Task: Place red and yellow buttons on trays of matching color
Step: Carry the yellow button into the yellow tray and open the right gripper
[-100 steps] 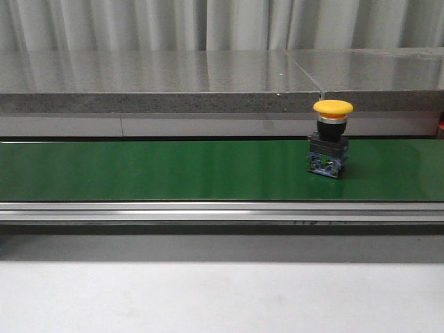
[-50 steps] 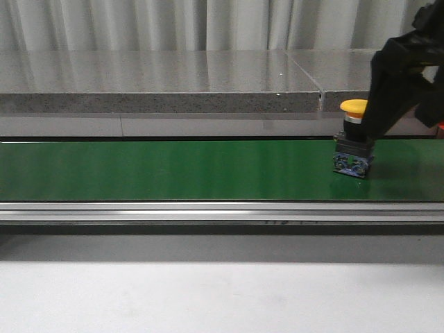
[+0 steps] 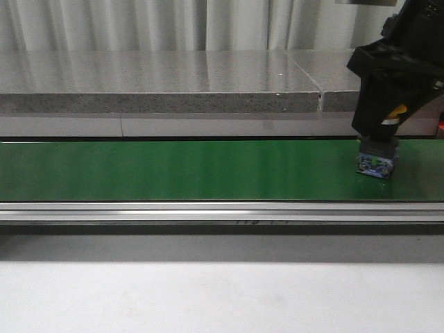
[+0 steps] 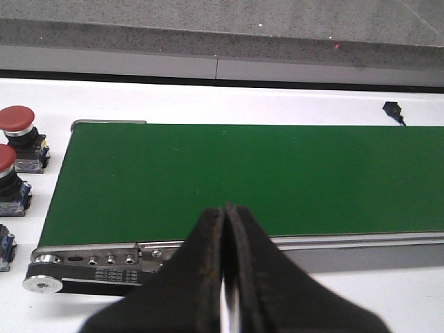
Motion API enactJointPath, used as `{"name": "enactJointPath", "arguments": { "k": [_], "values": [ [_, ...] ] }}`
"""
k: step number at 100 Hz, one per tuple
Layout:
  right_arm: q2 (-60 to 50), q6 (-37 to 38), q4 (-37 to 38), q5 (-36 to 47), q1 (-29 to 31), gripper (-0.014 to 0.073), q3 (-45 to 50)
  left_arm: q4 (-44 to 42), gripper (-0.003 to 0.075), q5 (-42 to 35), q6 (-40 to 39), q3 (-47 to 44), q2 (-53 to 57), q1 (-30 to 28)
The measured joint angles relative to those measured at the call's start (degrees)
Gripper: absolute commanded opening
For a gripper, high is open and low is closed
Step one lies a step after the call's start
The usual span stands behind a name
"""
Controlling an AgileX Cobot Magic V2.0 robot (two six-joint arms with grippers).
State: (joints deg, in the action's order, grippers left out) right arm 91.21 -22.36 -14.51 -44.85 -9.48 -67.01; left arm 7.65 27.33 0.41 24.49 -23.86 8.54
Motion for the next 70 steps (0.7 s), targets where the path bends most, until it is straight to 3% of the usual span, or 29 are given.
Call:
{"name": "enactJointPath", "arguments": {
  "k": [15,29,70],
  "values": [
    [-0.72,1.45,0.22,-3.12,1.05,0.0169,-0.12,0.00,-0.0019,0.00,0.00,0.00,0.00,0.00],
    [-4.57,4.55,2.07,-5.83,5.83,0.0169,-0.12,0.00,-0.0019,0.00,0.00,0.00,0.00,0.00],
    [-12.18,10.28,4.22,-7.22,35.41,0.0169,-0.12,0.00,-0.0019,0.00,0.00,0.00,0.00,0.00]
  ]
}}
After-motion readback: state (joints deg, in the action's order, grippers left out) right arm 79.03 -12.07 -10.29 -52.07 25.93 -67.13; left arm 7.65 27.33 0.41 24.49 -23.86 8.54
